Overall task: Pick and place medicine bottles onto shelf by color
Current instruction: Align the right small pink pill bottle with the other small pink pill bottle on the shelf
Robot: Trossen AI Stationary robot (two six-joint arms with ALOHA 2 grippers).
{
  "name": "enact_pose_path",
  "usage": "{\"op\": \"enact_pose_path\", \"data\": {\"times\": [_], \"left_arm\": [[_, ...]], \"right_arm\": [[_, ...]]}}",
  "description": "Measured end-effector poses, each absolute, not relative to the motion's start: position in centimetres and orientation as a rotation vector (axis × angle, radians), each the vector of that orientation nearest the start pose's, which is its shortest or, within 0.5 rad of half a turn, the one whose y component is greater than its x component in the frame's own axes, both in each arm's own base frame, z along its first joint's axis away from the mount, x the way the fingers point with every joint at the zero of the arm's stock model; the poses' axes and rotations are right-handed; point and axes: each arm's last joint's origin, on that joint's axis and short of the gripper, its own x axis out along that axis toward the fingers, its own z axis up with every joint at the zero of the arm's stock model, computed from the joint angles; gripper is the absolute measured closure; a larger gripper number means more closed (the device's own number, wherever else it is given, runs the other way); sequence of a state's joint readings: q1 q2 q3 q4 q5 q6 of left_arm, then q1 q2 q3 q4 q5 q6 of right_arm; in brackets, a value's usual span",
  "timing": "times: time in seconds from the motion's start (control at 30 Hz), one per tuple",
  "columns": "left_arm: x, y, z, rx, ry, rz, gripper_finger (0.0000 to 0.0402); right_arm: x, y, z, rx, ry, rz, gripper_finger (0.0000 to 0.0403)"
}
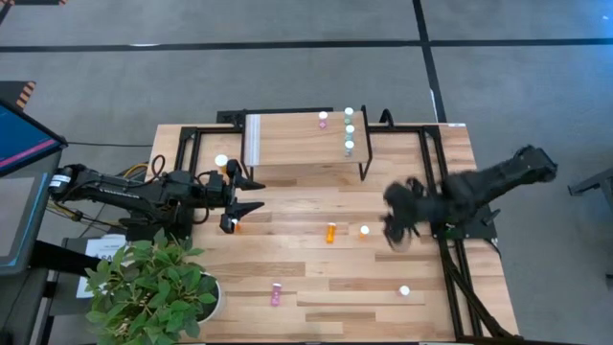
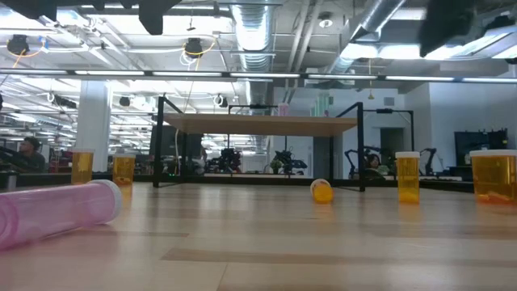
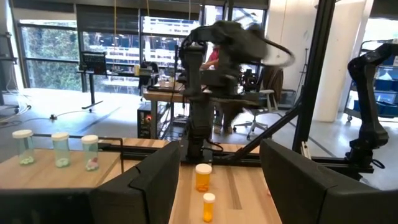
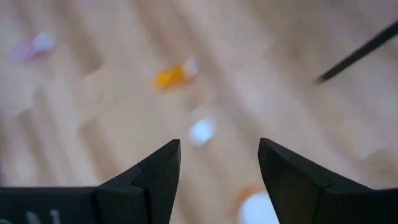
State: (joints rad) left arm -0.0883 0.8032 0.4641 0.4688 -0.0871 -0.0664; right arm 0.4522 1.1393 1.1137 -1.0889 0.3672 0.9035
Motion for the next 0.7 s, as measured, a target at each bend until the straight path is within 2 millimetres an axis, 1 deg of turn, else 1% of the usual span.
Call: {"op": "enact_pose_path", "data": {"times": [0.07, 0.2, 0.37, 0.5, 0.6, 0.7], "left_arm": [[18.3, -1.4, 28.1, -0.079, -0.129, -0.004, 0.0191], [18.3, -1.4, 28.1, -0.095, -0.13, -0.003, 0.0191], [18.3, -1.4, 28.1, -0.113, -0.129, -0.004, 0.0191], [18.3, -1.4, 28.1, -0.114, -0.129, -0.004, 0.0191], [18.3, -1.4, 28.1, -0.114, -0.129, -0.004, 0.0191], [18.3, -1.4, 28.1, -0.11, -0.129, -0.004, 0.0191]], "right_arm": [[17.8, 10.1, 30.4, 0.393, 0.984, -0.338, 0.0168], [17.0, 14.4, 28.6, 0.436, 1.067, -0.318, 0.0168], [16.0, 18.7, 25.5, 0.408, 1.221, -0.33, 0.0168], [15.7, 20.7, 23.1, 0.429, 1.36, -0.38, 0.0168], [15.8, 21.7, 22.0, 0.424, 1.381, -0.388, 0.0168], [16.1, 22.2, 21.5, 0.43, 1.377, -0.377, 0.0168]]}}
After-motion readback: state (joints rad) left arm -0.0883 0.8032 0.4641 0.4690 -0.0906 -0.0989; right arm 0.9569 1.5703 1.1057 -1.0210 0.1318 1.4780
